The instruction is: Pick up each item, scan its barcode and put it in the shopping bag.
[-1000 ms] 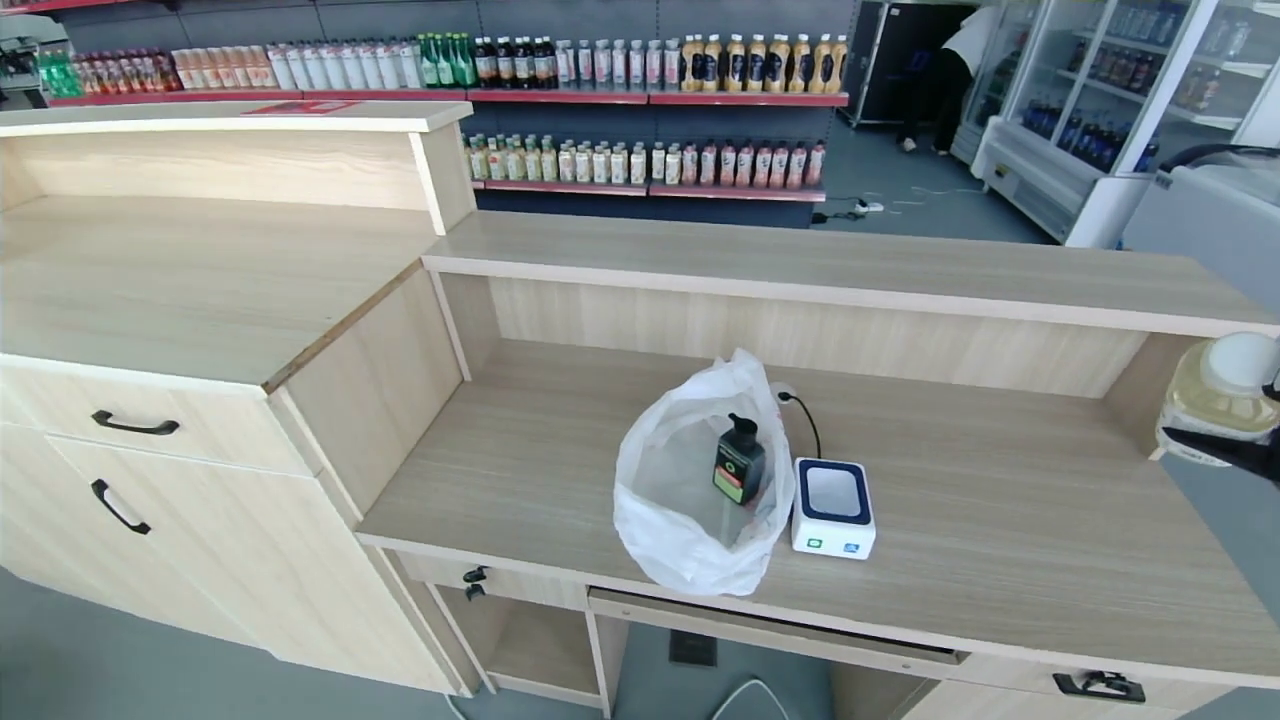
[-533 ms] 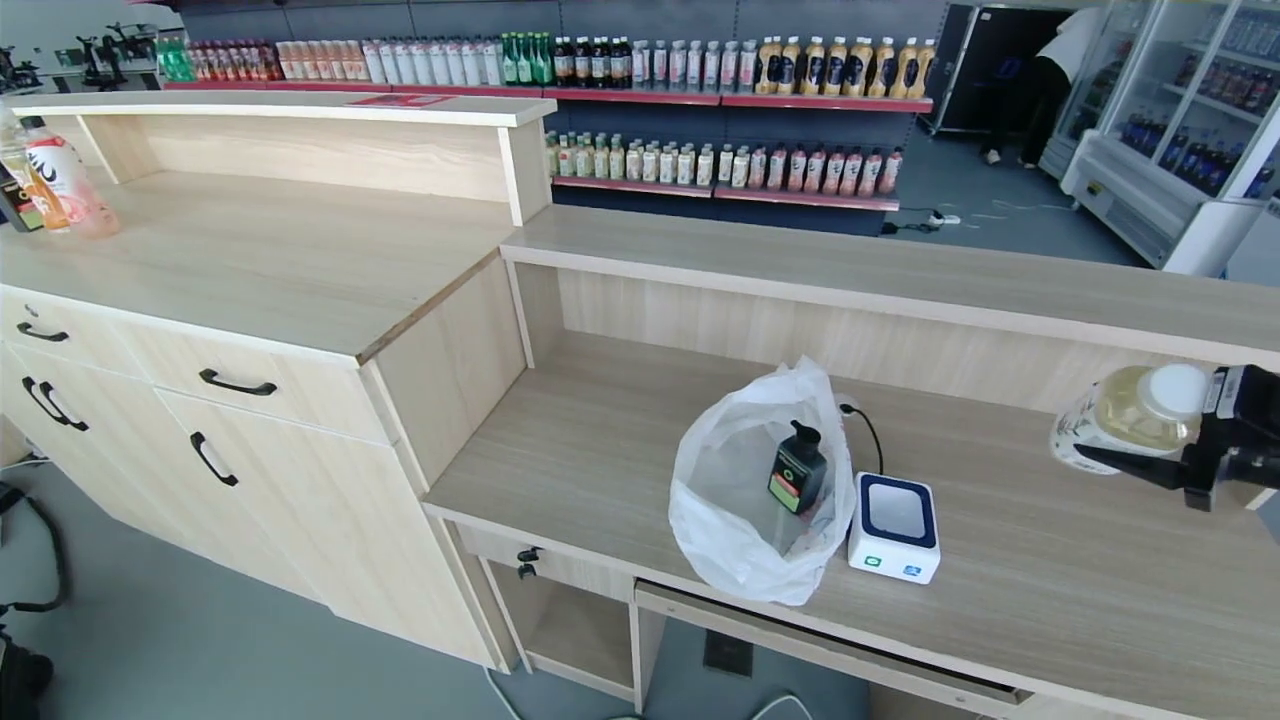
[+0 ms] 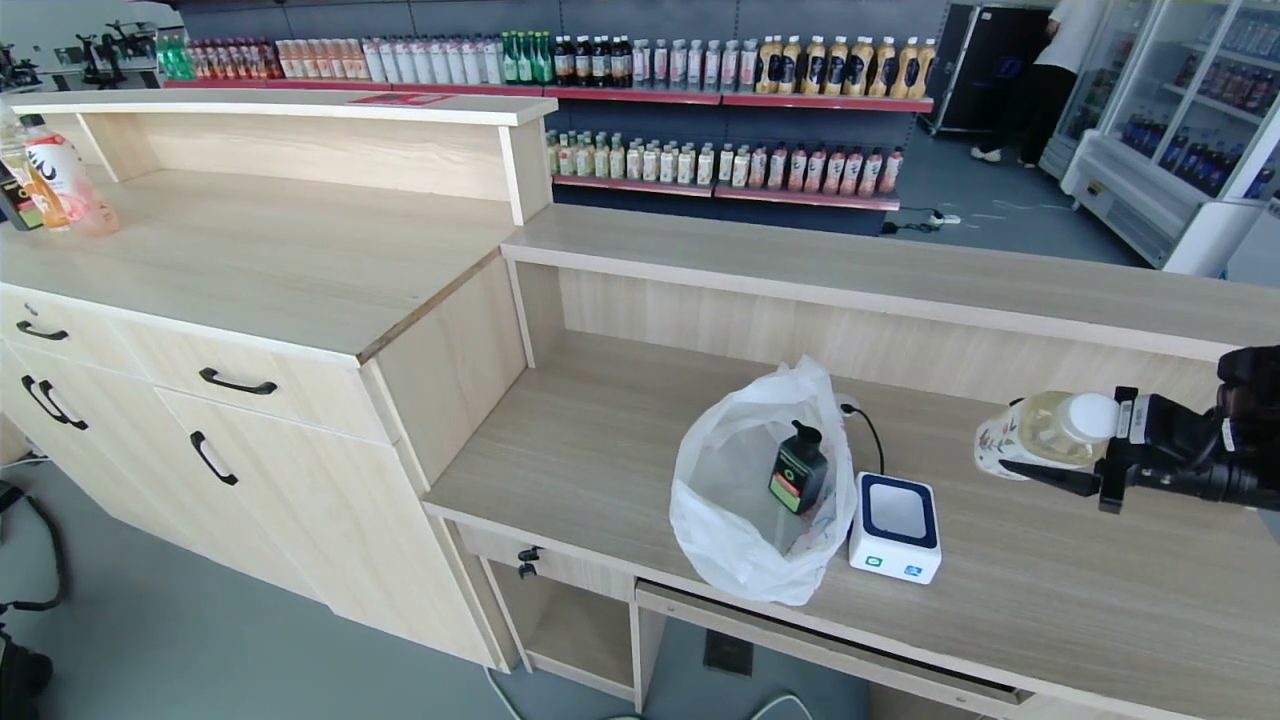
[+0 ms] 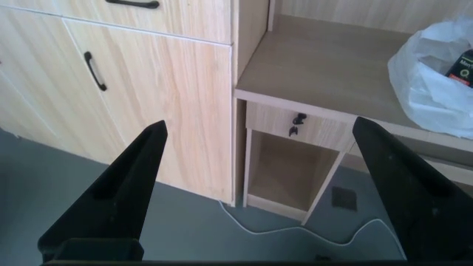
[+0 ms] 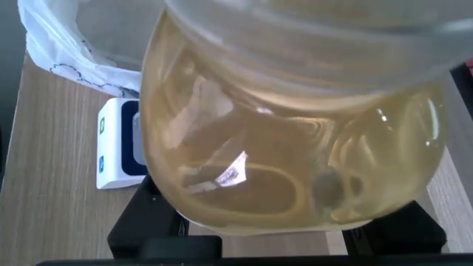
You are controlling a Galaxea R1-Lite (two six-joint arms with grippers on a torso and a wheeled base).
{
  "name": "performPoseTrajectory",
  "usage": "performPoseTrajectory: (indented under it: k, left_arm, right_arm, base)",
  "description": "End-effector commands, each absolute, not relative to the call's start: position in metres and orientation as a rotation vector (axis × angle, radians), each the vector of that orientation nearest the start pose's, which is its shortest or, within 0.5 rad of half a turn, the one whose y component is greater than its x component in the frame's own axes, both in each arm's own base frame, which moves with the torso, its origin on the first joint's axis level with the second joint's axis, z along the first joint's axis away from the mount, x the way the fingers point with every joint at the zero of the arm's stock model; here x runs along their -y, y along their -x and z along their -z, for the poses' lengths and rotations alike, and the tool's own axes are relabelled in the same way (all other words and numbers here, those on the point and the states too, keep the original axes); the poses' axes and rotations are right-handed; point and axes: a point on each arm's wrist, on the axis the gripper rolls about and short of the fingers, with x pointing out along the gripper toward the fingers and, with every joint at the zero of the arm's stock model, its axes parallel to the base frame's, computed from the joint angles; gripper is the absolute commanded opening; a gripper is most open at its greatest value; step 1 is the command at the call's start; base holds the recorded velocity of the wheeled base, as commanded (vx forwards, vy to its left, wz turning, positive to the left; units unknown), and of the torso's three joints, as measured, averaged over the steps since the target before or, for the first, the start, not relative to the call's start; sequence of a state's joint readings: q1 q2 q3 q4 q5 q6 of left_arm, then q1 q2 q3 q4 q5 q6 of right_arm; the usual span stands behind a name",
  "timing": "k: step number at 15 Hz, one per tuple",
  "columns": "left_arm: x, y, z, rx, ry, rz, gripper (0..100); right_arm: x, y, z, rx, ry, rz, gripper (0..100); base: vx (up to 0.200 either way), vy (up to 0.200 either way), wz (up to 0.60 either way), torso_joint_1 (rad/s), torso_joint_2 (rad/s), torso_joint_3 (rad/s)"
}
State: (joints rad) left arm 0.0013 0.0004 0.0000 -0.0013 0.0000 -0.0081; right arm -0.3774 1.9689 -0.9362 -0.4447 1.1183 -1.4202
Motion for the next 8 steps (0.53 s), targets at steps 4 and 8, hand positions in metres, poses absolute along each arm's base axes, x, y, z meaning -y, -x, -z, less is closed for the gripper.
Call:
performPoseTrajectory:
  k: [4,8]
  left_arm:
    - [0.0,0.023,-0.076,0.002,0.009,-0.002,100]
    - [0.0,0.023,-0.076,0.002,0.009,-0.002,100]
  right_arm:
    - [0.106,-0.342,-0.096,0.159,0.911,-0.894,0]
    - [0.099,-0.35,-0.087,0.19,0.929,-0.91,0]
  base:
    - [0.0,0.0,0.0,0.0,0.0,0.0]
    - [0.0,0.0,0.0,0.0,0.0,0.0]
